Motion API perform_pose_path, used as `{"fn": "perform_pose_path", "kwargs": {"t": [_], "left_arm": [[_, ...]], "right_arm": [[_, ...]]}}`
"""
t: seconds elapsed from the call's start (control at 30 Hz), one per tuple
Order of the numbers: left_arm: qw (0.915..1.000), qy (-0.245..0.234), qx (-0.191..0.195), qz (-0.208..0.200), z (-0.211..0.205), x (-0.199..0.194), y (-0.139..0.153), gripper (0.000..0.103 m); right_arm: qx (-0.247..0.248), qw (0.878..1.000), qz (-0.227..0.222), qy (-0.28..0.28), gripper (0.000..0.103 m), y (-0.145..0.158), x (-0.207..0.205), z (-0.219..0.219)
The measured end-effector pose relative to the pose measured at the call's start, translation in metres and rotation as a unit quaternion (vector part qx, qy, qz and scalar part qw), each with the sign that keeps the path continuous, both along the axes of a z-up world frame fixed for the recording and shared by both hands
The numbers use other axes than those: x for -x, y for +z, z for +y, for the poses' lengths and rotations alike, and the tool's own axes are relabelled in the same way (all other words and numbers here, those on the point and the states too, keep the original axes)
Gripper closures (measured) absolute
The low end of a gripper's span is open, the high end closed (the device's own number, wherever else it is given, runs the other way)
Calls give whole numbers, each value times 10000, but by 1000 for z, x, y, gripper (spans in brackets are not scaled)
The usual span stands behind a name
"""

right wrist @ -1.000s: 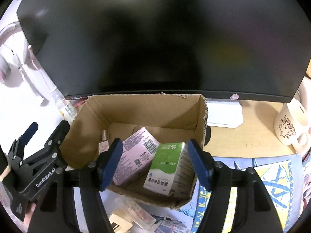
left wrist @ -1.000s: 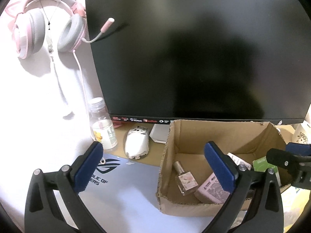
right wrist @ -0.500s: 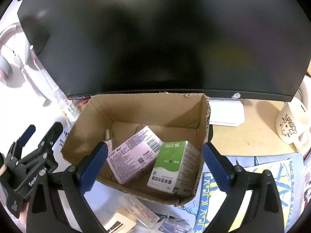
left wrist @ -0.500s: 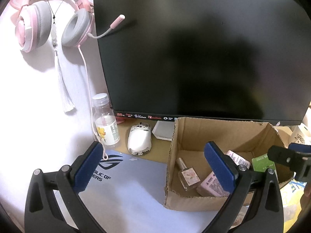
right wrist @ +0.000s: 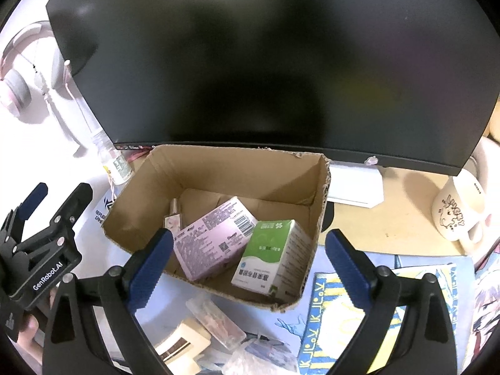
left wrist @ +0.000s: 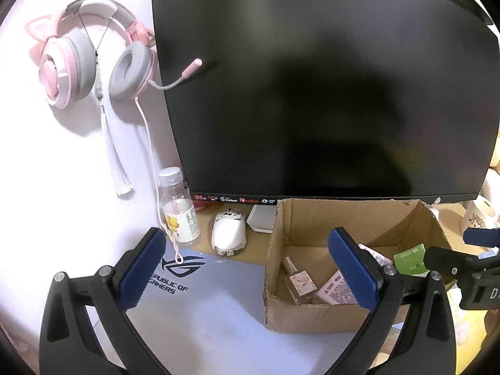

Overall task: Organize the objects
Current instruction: 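Open both tools and withdraw them from the cardboard box, then move both open tools to the cream claw clip and clear cotton swab box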

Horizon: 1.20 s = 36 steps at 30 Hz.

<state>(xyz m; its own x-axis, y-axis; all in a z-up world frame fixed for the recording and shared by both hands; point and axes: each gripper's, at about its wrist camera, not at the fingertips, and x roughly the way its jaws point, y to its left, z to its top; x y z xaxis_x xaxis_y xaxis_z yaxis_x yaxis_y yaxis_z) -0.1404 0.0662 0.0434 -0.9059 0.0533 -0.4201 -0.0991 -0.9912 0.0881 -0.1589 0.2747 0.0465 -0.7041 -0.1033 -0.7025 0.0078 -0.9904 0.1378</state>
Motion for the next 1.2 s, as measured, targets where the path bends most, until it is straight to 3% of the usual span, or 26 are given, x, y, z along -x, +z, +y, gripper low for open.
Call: {"fn": "perform_pose_path", "kwargs": {"t": [0.33,0.87,1.2], "left_arm": [[9998,24,200,12,1,-13,3,0],[9999,-145,-69,35,2,-57,5,0],[9991,-236,332,-70,13,-83,-12,0]], "right_arm": [[-3,9998,90,-151,0,6,-20,0],[13,9994,76,-323,0,-4,-56,14],[168,9980,157,-584,0,-12,-76,24]]}}
